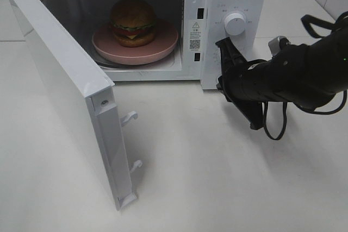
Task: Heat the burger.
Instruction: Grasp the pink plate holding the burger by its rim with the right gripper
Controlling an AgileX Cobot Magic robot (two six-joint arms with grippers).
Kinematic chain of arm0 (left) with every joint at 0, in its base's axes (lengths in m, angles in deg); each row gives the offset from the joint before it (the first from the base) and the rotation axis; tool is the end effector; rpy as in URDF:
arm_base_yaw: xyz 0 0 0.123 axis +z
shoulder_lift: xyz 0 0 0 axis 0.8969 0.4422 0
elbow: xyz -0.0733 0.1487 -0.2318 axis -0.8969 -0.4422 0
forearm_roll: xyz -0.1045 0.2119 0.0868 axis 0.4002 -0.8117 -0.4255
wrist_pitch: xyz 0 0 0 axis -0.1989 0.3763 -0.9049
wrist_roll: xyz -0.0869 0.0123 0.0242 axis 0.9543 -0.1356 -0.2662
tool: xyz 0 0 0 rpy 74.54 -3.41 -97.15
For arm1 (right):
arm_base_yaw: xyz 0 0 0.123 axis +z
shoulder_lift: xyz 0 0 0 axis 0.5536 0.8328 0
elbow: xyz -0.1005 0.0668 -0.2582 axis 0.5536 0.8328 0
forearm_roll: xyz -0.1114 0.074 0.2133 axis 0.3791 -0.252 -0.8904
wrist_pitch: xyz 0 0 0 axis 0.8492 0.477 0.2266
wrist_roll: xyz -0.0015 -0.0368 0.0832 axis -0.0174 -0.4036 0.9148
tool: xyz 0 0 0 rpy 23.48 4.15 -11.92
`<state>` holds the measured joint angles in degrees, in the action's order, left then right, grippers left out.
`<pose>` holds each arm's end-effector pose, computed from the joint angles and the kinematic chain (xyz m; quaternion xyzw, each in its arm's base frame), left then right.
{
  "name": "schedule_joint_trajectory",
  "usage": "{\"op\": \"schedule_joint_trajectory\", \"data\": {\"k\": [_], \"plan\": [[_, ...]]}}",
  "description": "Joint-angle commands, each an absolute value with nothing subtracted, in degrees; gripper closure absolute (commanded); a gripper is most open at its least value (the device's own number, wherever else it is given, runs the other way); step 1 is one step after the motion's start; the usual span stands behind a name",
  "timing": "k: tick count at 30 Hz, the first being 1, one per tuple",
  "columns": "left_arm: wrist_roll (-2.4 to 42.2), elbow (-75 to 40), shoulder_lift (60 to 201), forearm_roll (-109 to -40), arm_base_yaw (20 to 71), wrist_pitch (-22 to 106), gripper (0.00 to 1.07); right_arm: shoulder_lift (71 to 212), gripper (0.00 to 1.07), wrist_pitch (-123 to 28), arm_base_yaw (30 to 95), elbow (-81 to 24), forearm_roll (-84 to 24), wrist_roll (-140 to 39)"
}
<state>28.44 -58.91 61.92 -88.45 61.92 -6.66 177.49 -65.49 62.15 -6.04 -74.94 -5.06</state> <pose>-0.0048 -0.0011 0.2794 -0.0212 0.8451 -0.0382 0.5329 0.3114 0.1425 0.1400 0.4630 0.7671 0.2891 0.3371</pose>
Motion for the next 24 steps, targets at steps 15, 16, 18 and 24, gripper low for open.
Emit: {"op": "schedule_joint_trajectory", "data": {"k": [15,16,18,24], "plan": [[28.7,-59.0,60.7,-88.3,62.1,-6.4,0.09,168.5,1.07,-28.5,53.9,-7.7,-62.9,-36.8],[28.7,-59.0,60.7,-88.3,62.1,-6.4,0.09,168.5,1.07,-26.7,53.9,-8.4,-60.5,-36.8],[28.7,-59.0,60.7,-88.3,62.1,-6.4,0.09,168.5,1.07,-21.3,54.0,-10.9,-54.8,-36.7],[28.7,-59.0,60.7,-88.3,62.1,-6.4,0.09,168.5,1.07,-5.7,54.0,-19.0,-41.0,-39.7]]}}
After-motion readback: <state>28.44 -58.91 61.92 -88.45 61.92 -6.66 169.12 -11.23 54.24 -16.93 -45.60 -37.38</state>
